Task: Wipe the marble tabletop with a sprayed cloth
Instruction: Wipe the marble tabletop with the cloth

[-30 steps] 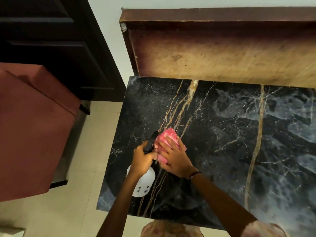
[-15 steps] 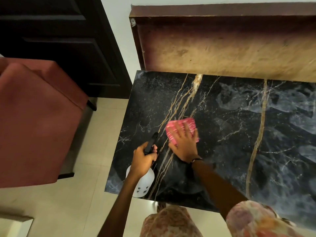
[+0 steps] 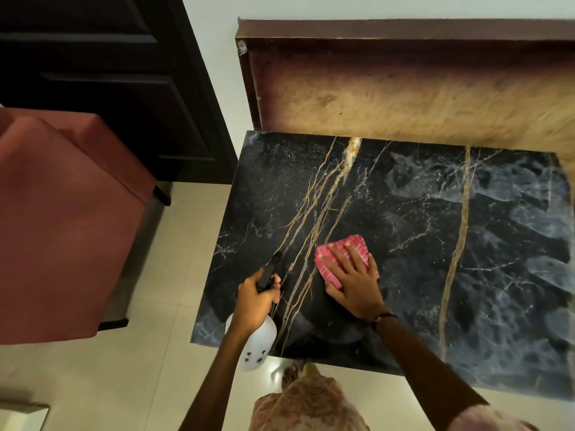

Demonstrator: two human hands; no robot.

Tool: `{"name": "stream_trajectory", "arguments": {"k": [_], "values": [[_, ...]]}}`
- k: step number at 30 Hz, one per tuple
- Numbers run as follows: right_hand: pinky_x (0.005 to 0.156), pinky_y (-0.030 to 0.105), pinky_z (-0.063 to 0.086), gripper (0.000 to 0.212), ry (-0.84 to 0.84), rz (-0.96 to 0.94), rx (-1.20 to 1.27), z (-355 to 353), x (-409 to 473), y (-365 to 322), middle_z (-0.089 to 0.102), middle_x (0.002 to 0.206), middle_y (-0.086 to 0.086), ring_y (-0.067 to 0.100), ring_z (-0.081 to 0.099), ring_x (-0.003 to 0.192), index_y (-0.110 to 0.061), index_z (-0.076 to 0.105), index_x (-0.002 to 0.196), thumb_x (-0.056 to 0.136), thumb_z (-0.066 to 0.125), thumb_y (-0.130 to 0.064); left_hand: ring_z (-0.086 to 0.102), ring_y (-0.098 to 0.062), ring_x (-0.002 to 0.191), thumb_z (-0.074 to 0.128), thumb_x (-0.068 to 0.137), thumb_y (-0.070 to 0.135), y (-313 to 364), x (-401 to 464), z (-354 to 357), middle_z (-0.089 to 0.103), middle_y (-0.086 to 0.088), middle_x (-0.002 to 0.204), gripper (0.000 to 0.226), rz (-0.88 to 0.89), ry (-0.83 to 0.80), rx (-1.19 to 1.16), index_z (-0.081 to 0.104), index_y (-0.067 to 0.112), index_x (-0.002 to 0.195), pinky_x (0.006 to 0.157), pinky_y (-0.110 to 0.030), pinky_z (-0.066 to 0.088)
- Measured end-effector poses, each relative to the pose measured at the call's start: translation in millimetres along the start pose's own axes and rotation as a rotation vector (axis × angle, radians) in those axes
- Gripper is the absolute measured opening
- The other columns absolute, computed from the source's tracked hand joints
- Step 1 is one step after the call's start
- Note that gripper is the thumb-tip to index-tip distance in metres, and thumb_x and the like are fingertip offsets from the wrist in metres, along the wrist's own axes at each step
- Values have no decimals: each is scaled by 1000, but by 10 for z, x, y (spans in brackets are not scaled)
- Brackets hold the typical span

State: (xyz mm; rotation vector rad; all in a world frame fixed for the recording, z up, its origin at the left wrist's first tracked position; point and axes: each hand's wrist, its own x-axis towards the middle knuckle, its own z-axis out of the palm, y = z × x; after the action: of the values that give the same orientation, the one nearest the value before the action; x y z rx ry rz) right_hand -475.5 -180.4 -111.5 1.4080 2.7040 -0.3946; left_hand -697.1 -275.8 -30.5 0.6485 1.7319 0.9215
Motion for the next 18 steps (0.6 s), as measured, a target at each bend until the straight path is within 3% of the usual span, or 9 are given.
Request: {"name": "stream_trajectory", "arguments": {"k": [4, 8, 12, 15, 18], "values": [[108, 71, 4, 64, 37, 9, 85, 65, 182, -565, 30, 155, 4, 35, 20, 144, -32, 36, 145, 87, 51, -54, 45, -5, 42, 53, 75, -12, -25, -93, -20, 58, -7, 67, 29, 1, 25, -4, 64, 14, 77, 43, -17, 36], [104, 76, 21, 55, 18, -250, 29, 231, -241, -962, 50, 143, 0, 32, 42, 134, -34, 46, 135, 83, 47, -53, 43, -9, 42, 52, 73, -14, -84, -202, -79, 55, -6, 60, 32, 11, 49, -11, 63, 15, 70, 41, -18, 34], [108, 62, 16, 56, -10, -392, -52, 380, -852, -692, 42, 148, -7, 25, 29, 140, -41, 37, 140, 86, 45, -56, 45, -8, 45, 53, 78, -12, -171, -273, -143, 57, -6, 66, 31, -25, 50, -14, 64, 17, 75, 40, -16, 35], [109, 63, 14, 58, -3, -318, -54, 309, -987, -292, 40, 150, -1, 26, 19, 142, -40, 34, 142, 87, 41, -57, 44, -11, 49, 53, 81, -9, -250, -344, -171, 57, -6, 68, 30, -60, 54, -37, 64, 18, 78, 41, -16, 36], [107, 73, 19, 59, -28, -108, 2, 162, -753, -295, 41, 150, 4, 29, 21, 143, -33, 41, 141, 86, 38, -55, 42, -11, 47, 53, 80, -11, -296, -434, -224, 56, -5, 67, 30, -49, 68, -48, 64, 17, 77, 41, -17, 34]]}}
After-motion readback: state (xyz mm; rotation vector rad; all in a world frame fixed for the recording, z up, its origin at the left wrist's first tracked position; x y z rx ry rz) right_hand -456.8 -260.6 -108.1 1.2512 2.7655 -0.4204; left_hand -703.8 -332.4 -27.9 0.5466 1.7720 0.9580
